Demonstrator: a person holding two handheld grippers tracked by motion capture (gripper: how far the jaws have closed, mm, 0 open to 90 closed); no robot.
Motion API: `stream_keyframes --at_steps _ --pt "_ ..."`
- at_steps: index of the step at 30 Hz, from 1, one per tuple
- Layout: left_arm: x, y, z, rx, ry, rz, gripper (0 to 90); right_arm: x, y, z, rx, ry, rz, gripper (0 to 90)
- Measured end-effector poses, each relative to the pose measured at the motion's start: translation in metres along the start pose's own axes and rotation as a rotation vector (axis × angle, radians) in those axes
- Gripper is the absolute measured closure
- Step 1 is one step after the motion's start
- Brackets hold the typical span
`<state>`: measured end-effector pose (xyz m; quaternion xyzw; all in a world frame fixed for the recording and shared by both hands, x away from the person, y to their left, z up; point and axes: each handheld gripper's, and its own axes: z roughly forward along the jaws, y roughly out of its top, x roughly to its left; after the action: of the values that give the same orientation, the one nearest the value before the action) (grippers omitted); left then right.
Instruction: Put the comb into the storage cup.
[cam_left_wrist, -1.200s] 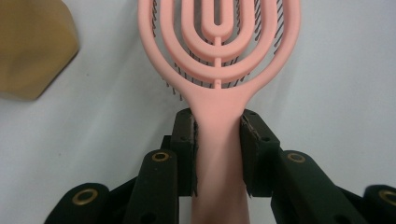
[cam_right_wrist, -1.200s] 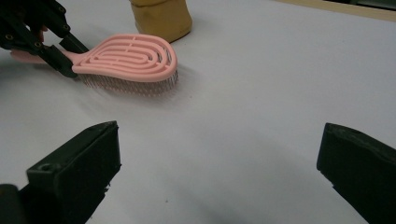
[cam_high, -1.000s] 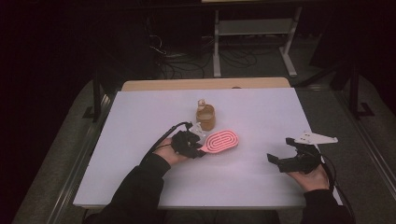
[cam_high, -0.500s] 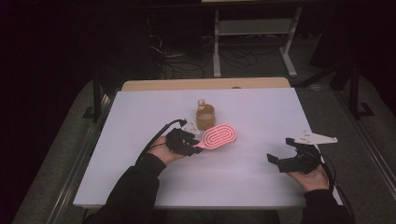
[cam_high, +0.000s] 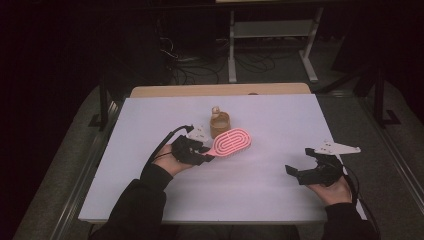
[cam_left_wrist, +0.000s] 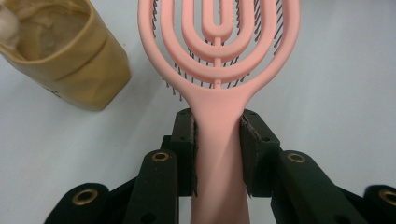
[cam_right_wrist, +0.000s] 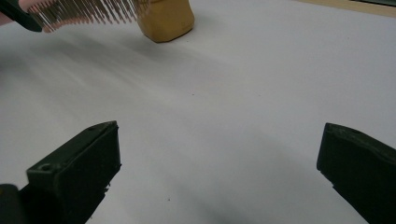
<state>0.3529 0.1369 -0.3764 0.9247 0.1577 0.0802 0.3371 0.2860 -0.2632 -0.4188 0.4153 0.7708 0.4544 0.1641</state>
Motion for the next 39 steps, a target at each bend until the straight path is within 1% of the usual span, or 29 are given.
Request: stream_keyframes --at_steps 6,8,11,14,18,22,25,27,31,39 --pt "0.000 0.001 -0.010 -0.032 0.003 0.007 70.1 0.000 0.000 0.000 0.000 0.001 0.000 0.0" --pt "0.001 0.000 -0.013 -0.053 -0.013 -0.008 70.1 0.000 0.000 0.000 0.000 0.000 0.001 0.0" --pt "0.003 0.000 -0.018 -0.076 -0.020 -0.020 70.1 0.000 0.000 0.000 0.000 0.001 0.000 0.0" --pt "0.003 -0.001 -0.023 -0.098 -0.014 -0.029 70.1 0.000 0.000 0.000 0.001 0.002 0.000 0.0" --pt "0.003 -0.002 -0.030 -0.125 0.000 -0.030 70.1 -0.002 0.000 0.001 0.006 0.006 -0.003 0.0" --pt "0.002 -0.003 -0.036 -0.140 0.016 -0.017 70.1 -0.003 0.002 -0.002 -0.002 0.005 -0.005 0.0" --pt "0.000 -0.003 -0.039 -0.151 0.017 -0.015 70.1 -0.002 0.005 -0.003 -0.009 0.005 -0.012 0.0" --pt "-0.001 -0.002 -0.041 -0.156 0.020 -0.009 70.0 -0.001 0.007 -0.005 -0.014 0.004 -0.021 0.0" --pt "-0.004 0.000 -0.046 -0.167 0.029 0.005 70.0 -0.001 0.011 -0.007 -0.023 0.004 -0.023 0.0" --pt "-0.005 0.003 -0.056 -0.202 0.052 0.016 70.1 0.002 0.017 -0.008 -0.012 0.020 -0.022 0.0"
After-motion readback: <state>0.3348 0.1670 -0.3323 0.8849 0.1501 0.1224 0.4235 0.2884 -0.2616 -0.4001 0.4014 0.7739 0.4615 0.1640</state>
